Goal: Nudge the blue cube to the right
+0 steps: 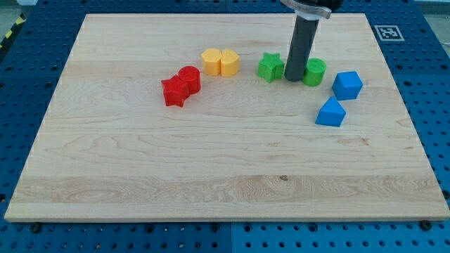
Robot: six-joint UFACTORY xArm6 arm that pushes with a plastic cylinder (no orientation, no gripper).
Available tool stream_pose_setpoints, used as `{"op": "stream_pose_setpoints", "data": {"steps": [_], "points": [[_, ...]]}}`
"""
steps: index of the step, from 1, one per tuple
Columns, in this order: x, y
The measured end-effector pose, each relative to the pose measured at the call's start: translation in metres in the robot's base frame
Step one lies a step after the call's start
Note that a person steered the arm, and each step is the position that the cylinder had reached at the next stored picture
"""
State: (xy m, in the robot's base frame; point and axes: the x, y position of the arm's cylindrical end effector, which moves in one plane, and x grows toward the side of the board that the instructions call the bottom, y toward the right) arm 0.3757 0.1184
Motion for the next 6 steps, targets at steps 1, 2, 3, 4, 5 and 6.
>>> {"op": "stream_pose_setpoints", "data": {"steps": [1, 2, 3, 4, 5, 6], "points": [[0.023, 0.0], [0.036, 0.007], [0.036, 0.028], [0.035, 0.054], [0.026, 0.059], [0.014, 0.057]]}}
